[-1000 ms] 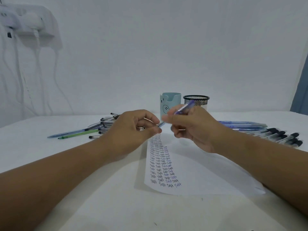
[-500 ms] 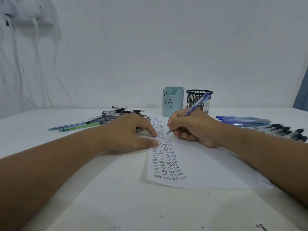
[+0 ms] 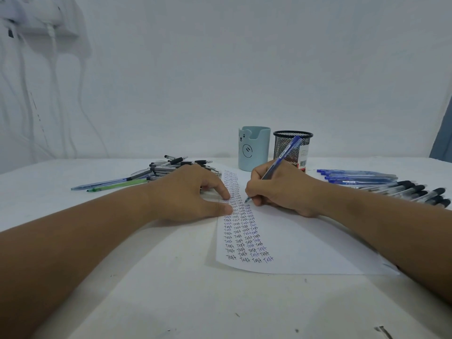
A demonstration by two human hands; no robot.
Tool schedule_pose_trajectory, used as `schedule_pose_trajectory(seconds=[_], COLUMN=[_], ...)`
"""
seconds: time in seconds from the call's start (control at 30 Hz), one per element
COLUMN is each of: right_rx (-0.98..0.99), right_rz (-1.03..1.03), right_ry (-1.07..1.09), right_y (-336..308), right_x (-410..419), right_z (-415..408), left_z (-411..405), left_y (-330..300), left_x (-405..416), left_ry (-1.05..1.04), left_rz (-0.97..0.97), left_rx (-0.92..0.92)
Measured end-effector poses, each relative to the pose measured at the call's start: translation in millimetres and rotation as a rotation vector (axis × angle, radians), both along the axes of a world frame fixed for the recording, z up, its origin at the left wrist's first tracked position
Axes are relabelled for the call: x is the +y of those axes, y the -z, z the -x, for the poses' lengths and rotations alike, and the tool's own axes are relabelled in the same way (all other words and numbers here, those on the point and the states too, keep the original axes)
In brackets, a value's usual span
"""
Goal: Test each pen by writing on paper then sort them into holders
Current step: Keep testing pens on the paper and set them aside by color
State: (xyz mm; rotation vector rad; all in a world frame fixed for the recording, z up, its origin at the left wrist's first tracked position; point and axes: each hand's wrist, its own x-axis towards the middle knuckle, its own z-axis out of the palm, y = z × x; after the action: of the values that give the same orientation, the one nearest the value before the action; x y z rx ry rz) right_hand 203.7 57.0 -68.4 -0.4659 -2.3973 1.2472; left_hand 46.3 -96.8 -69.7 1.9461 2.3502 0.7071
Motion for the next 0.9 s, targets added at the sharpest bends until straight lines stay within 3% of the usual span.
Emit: schedule_pose_trajectory(seconds=[0.9], right_rx=[0.0], right_rz=[-0.095], right_ry=[0.025], right_y=[0.0], right_x=[1.1], right_z=[0.0], left_z=[-0.8], left_y=[-0.4], left_x=[-0.3], left_ry=[-0.02], left_rz=[0.008], left_rx=[-0.001])
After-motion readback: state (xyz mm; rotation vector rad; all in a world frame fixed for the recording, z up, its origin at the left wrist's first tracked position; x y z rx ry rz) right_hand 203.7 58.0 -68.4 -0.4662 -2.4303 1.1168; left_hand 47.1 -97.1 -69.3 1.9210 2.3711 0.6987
